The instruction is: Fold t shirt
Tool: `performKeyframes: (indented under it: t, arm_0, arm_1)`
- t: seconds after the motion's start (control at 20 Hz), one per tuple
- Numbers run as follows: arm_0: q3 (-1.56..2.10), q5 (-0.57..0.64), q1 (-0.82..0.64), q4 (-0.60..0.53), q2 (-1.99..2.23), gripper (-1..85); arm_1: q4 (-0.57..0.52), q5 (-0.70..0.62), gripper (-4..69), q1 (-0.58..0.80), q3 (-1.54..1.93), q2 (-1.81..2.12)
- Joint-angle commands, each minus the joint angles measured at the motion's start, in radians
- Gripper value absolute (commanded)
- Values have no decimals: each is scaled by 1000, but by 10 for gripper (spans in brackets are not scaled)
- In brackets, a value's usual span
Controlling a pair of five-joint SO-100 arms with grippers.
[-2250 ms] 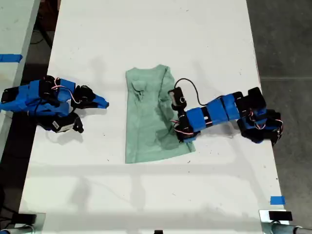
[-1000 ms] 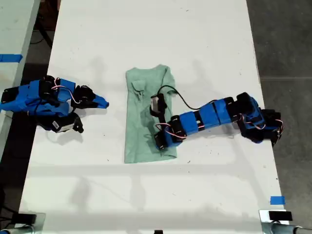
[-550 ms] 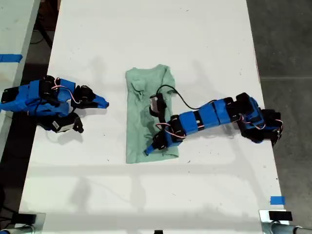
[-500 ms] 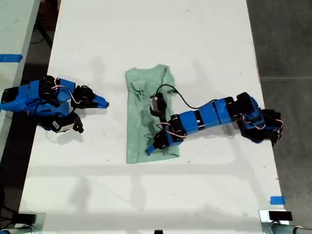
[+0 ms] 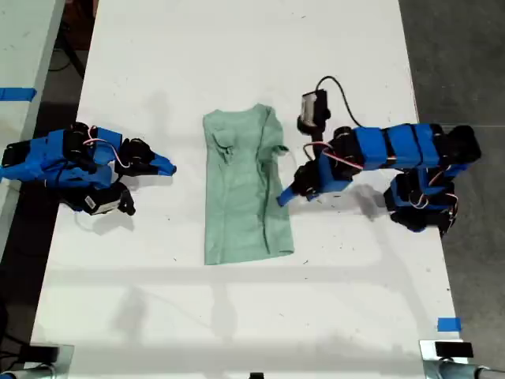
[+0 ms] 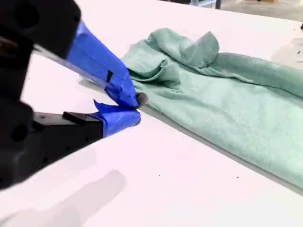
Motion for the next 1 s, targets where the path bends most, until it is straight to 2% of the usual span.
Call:
performKeyframes:
  t: [0.0, 0.15, 0.25, 0.3, 0.4, 0.55, 0.95]
  arm_0:
    - [18, 3, 8, -23, 5, -1]
    - [18, 5, 6, -23, 5, -1]
    - [18, 5, 5, -23, 5, -1]
    - [18, 5, 5, -23, 5, -1]
    - [18, 2, 5, -23, 5, -1]
    - [18, 3, 3, -23, 5, -1]
    - [18, 3, 2, -23, 5, -1]
  arm_1:
    - [-44, 71, 251, 34, 413, 466]
    - [-71, 114, 187, 25, 870, 1052]
    - [-71, 155, 164, -35, 1155, 1460]
    - [-75, 118, 161, -69, 1264, 1655]
    - [-80, 104, 165, -98, 1264, 1640]
    - [-78, 72, 175, -54, 1267, 1647]
    - [-114, -21, 117, 2, 1305, 1655]
